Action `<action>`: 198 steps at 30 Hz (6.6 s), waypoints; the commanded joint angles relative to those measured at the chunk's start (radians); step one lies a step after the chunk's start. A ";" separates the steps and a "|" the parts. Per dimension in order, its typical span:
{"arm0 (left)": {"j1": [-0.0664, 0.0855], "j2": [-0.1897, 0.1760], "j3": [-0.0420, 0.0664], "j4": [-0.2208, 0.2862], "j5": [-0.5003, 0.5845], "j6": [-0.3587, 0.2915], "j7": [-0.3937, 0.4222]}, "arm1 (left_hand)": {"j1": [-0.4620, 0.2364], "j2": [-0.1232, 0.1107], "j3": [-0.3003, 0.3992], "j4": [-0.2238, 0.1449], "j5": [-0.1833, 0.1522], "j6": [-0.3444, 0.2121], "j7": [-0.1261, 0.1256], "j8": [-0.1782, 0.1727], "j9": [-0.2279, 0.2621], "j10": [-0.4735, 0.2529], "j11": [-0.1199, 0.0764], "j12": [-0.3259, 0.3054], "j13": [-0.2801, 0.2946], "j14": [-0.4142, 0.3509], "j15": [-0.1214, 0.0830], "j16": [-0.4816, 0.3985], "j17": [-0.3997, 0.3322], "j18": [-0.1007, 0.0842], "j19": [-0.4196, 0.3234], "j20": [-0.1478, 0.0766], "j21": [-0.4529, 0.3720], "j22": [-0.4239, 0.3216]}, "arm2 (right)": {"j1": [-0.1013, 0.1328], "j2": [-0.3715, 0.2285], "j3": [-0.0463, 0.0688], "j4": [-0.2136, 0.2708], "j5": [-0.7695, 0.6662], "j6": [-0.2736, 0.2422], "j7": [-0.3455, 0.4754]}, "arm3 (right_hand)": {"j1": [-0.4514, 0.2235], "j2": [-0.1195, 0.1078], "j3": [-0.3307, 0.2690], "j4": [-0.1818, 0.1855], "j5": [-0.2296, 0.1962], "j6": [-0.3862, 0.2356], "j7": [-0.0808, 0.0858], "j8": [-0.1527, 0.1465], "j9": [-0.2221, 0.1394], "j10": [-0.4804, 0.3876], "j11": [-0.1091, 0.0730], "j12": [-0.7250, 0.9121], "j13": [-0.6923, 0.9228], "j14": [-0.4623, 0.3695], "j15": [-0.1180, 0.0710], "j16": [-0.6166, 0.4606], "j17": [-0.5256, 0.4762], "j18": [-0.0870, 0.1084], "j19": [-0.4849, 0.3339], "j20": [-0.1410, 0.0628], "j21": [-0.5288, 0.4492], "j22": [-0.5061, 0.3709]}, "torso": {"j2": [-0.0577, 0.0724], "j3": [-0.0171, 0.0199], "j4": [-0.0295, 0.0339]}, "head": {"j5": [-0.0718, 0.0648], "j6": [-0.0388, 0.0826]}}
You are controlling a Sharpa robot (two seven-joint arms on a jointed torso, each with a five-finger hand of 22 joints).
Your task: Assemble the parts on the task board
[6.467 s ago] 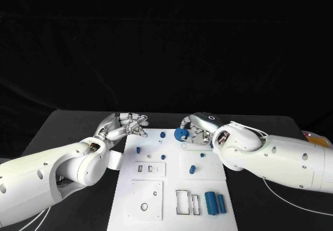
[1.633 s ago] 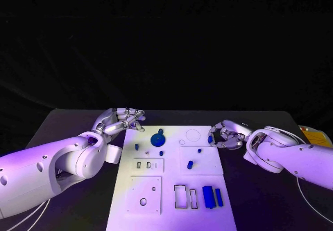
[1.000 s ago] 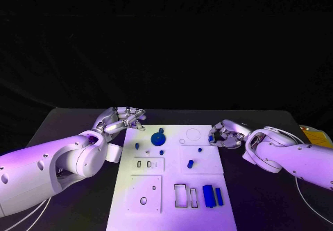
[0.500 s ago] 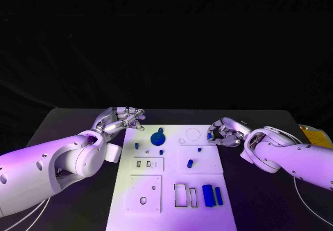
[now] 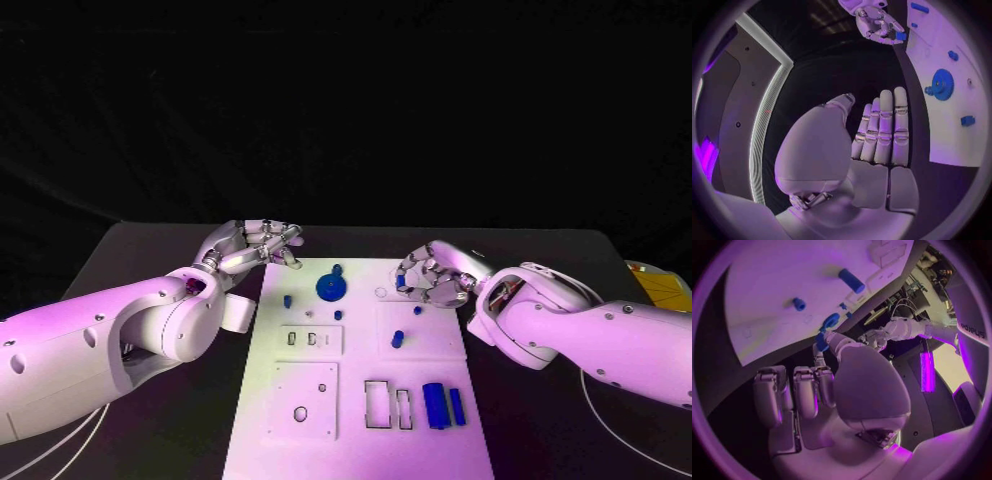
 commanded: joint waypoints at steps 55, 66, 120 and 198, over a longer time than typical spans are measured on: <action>0.001 0.017 0.000 -0.021 0.003 0.018 -0.008 | -0.008 -0.001 0.009 -0.001 -0.005 -0.004 -0.001 0.000 0.002 -0.004 -0.002 0.003 0.002 -0.009 0.001 0.005 0.002 0.010 -0.006 0.000 0.007 0.002 | -0.122 0.322 -0.022 -0.028 -0.382 0.052 -0.279 | -0.053 -0.027 0.004 0.013 -0.006 0.017 -0.013 0.030 0.020 0.024 -0.020 0.002 0.158 0.098 -0.016 0.002 0.223 -0.010 0.074 -0.018 -0.003 0.231 | -0.004 -0.0008 0.0003 | 0.043 -0.047; 0.001 0.016 0.000 -0.020 0.003 0.018 -0.009 | -0.008 -0.001 0.009 -0.001 -0.005 -0.004 -0.001 0.000 0.002 -0.004 -0.002 0.003 0.002 -0.009 0.001 0.005 0.002 0.010 -0.006 0.000 0.007 0.002 | -0.123 0.324 -0.022 -0.030 -0.383 0.060 -0.280 | -0.062 -0.041 0.001 0.015 -0.011 0.007 -0.009 0.027 0.018 0.020 -0.018 -0.002 0.154 0.097 -0.014 0.002 0.221 -0.009 0.072 -0.018 -0.006 0.228 | -0.004 -0.0010 0.0004 | 0.042 -0.049; 0.001 0.014 0.000 -0.045 -0.368 0.152 -0.395 | -0.181 0.047 -0.097 0.004 0.000 -0.014 -0.063 0.163 0.124 -0.049 -0.077 0.652 0.495 0.344 -0.074 0.742 0.705 -0.042 0.174 -0.065 0.623 0.598 | -0.037 0.091 -0.008 0.103 0.005 -0.220 0.105 | 0.023 0.008 -0.292 0.112 0.040 -0.139 0.048 -0.044 -0.002 -0.062 0.036 -0.066 0.082 0.085 0.033 -0.013 0.173 0.013 0.017 0.028 -0.089 0.176 | -0.029 0.0038 -0.0075 | 0.046 -0.037; 0.097 0.265 -0.062 -0.170 -0.861 0.619 -0.981 | -0.245 0.125 -0.112 0.007 0.001 -0.044 -0.122 0.390 0.356 0.098 -0.126 1.031 0.874 0.449 -0.114 0.874 0.928 -0.101 0.335 -0.100 0.859 0.989 | 0.054 -0.052 -0.008 0.006 0.258 -0.119 0.078 | 0.018 0.008 -0.291 0.122 0.081 -0.127 0.044 -0.030 0.003 -0.064 0.032 -0.069 0.078 0.086 0.029 -0.013 0.174 0.014 0.016 0.023 -0.094 0.175 | -0.070 0.0206 -0.0077 | 0.059 -0.099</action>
